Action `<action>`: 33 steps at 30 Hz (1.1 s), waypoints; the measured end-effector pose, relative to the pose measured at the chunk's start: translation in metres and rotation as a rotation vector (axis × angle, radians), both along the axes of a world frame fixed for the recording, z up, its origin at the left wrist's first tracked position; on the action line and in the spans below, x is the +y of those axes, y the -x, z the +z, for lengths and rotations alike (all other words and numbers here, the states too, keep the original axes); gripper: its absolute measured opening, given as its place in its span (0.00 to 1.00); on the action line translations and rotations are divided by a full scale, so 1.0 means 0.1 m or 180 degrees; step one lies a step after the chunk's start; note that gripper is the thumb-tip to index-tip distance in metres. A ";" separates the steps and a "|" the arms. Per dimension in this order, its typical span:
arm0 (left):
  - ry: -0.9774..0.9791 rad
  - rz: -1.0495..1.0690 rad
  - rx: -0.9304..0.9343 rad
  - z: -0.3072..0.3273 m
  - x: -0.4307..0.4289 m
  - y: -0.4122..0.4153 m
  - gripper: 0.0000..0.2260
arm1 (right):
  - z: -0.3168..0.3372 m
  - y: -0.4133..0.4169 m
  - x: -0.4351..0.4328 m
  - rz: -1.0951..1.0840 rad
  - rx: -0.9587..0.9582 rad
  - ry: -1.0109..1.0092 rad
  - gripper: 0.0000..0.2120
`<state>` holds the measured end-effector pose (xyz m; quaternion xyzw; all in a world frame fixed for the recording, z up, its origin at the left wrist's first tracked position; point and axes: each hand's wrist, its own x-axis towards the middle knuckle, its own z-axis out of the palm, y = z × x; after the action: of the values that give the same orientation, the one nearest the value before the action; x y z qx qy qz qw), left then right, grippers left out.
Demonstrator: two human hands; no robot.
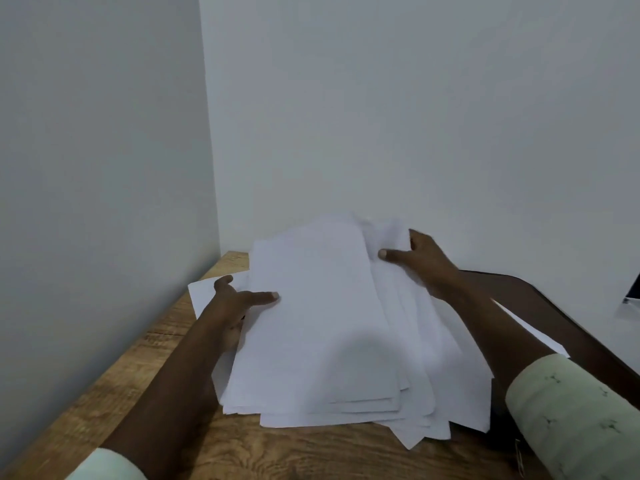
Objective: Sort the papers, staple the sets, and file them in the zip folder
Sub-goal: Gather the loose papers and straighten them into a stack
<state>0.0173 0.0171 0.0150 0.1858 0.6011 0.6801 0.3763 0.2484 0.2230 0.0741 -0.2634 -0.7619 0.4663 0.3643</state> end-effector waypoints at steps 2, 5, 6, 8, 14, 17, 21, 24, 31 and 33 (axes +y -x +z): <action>-0.0226 -0.0419 -0.0171 0.05 -0.02 0.02 0.48 | 0.12 -0.08 0.01 0.0342 0.0418 0.0601 0.17; -0.0585 -0.1190 -0.0383 0.09 -0.05 0.03 0.34 | 0.27 -0.08 -0.06 0.0913 0.0417 0.0894 0.18; -0.0669 -0.1293 -0.0461 0.08 -0.03 0.00 0.28 | 0.29 -0.04 -0.10 0.0918 0.0250 0.0781 0.15; -0.0683 -0.1287 -0.0415 0.06 0.01 -0.08 0.23 | 0.30 0.05 -0.21 0.0786 -0.0016 0.0593 0.11; -0.1259 -0.0814 -0.0544 0.05 -0.09 0.07 0.38 | 0.31 -0.05 -0.24 0.0587 0.0186 0.1510 0.39; -0.1417 -0.0871 -0.0817 0.06 -0.15 0.03 0.23 | 0.15 -0.09 -0.43 0.1161 -0.0177 0.1904 0.31; -0.1065 -0.0890 -0.0590 0.06 -0.10 -0.13 0.22 | 0.09 0.17 -0.78 0.1010 -0.0299 0.1171 0.28; -0.1123 -0.0585 -0.0368 0.15 -0.20 -0.08 0.20 | 0.18 0.13 -0.60 0.0933 -0.0438 0.1197 0.35; -0.1164 -0.0429 -0.0643 0.02 -0.68 0.42 0.24 | -0.24 -0.25 0.01 -0.0579 -0.2901 -0.0329 0.42; -0.0880 -0.0362 -0.0108 -0.01 -0.70 0.33 0.26 | -0.32 -0.14 -0.05 -0.0522 -0.3063 -0.0410 0.42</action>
<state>-0.0161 -0.0529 0.0143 0.2580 0.4838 0.7371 0.3951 0.2625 0.2181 0.0425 -0.4849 -0.8478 0.2134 0.0221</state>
